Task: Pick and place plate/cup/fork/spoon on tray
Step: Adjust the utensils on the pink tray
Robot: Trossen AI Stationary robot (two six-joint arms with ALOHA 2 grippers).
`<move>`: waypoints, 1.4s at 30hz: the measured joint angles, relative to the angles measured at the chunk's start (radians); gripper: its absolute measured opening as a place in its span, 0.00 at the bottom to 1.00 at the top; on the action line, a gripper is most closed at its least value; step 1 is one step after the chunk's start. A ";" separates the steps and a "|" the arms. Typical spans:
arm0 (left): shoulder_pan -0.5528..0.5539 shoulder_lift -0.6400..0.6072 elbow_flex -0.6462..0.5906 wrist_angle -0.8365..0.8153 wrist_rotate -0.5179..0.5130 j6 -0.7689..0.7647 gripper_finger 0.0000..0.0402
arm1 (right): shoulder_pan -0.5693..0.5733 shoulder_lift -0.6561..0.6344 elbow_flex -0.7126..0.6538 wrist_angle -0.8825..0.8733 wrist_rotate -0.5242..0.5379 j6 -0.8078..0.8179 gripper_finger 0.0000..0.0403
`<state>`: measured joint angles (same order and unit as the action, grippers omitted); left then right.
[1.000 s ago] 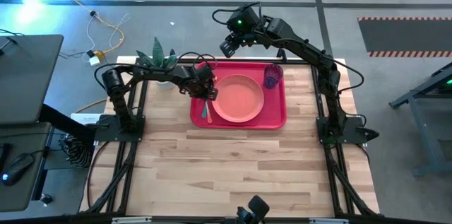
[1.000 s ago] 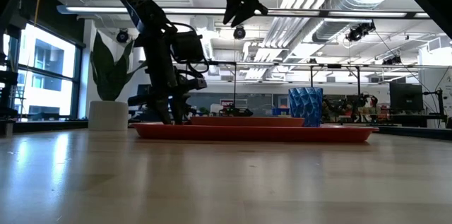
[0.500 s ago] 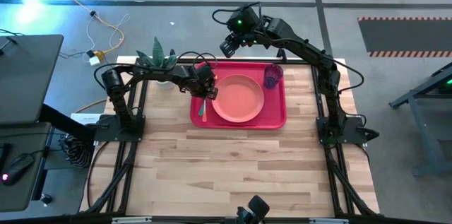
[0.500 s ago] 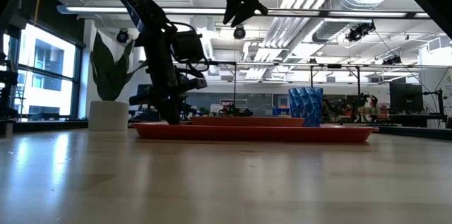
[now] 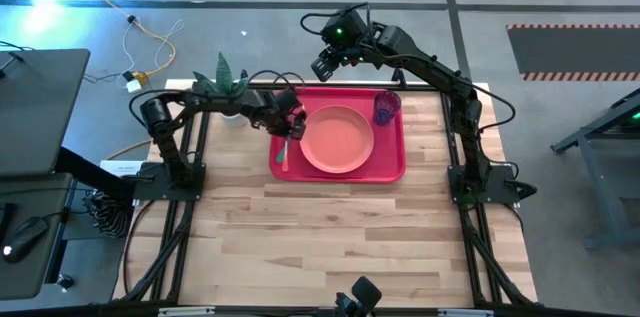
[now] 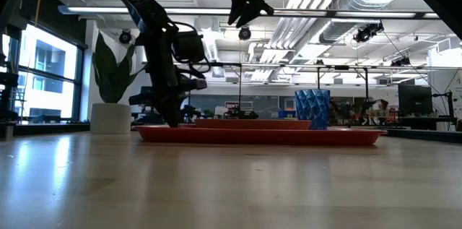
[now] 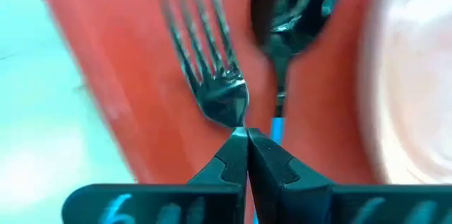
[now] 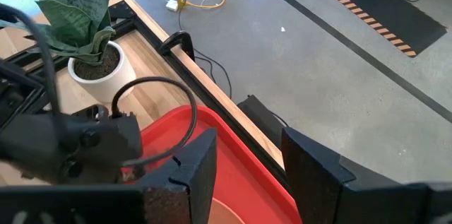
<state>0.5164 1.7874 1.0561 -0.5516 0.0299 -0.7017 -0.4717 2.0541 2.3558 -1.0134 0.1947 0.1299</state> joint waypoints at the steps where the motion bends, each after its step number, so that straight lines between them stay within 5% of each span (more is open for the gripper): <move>1: 0.003 0.000 0.000 -0.009 0.000 0.000 0.00 | 0.000 0.000 0.000 0.000 0.000 0.000 0.37; 21: -0.058 -0.029 0.000 -0.021 0.097 -0.009 0.00 | 0.000 0.000 0.000 0.000 0.000 0.000 0.37; 42: -0.110 -0.029 0.002 -0.046 -0.014 -0.122 0.00 | -0.009 -0.012 0.000 -0.060 -0.007 -0.046 0.37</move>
<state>0.4062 1.7584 1.0580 -0.5979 0.0163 -0.8235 -0.4805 2.0421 2.3558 -1.0730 0.1876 0.0841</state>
